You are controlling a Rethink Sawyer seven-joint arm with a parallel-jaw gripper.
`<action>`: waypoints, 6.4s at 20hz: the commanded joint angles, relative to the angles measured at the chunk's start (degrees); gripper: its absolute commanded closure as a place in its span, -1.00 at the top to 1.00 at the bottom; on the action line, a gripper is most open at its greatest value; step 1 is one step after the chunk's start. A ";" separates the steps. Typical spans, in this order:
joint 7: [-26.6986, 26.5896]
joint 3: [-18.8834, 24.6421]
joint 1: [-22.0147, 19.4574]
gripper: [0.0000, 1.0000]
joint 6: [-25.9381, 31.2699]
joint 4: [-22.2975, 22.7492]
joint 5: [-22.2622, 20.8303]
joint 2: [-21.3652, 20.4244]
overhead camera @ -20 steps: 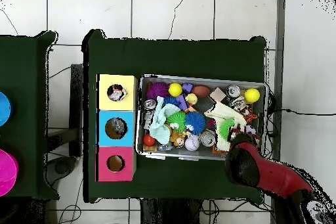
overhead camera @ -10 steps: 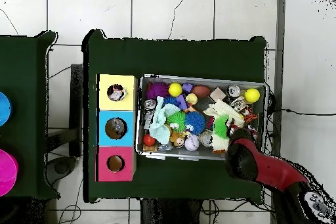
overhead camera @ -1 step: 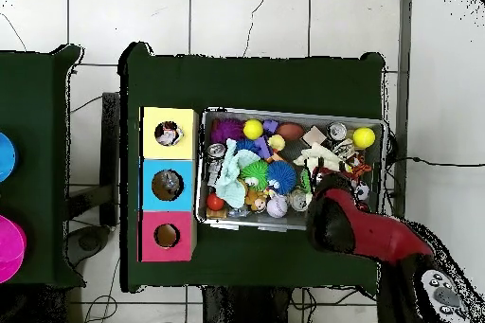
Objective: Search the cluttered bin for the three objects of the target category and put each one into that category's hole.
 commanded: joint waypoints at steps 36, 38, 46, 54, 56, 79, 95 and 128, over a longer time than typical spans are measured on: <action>12.53 3.78 13.38 1.00 5.64 9.27 21.79 0.39; 12.32 1.16 14.40 1.00 1.78 7.34 21.45 4.30; 8.32 -8.48 18.43 1.00 -0.87 -1.92 23.68 20.78; 9.16 -13.15 18.82 1.00 -27.91 -3.64 22.65 25.47; 7.61 -14.69 19.09 1.00 -35.22 -3.81 23.45 26.07; 10.25 -1.94 11.89 1.00 -3.19 8.49 19.47 14.11; 10.52 0.50 14.47 1.00 19.13 12.78 25.69 0.11; 6.92 20.23 6.78 1.00 14.00 9.86 27.30 8.99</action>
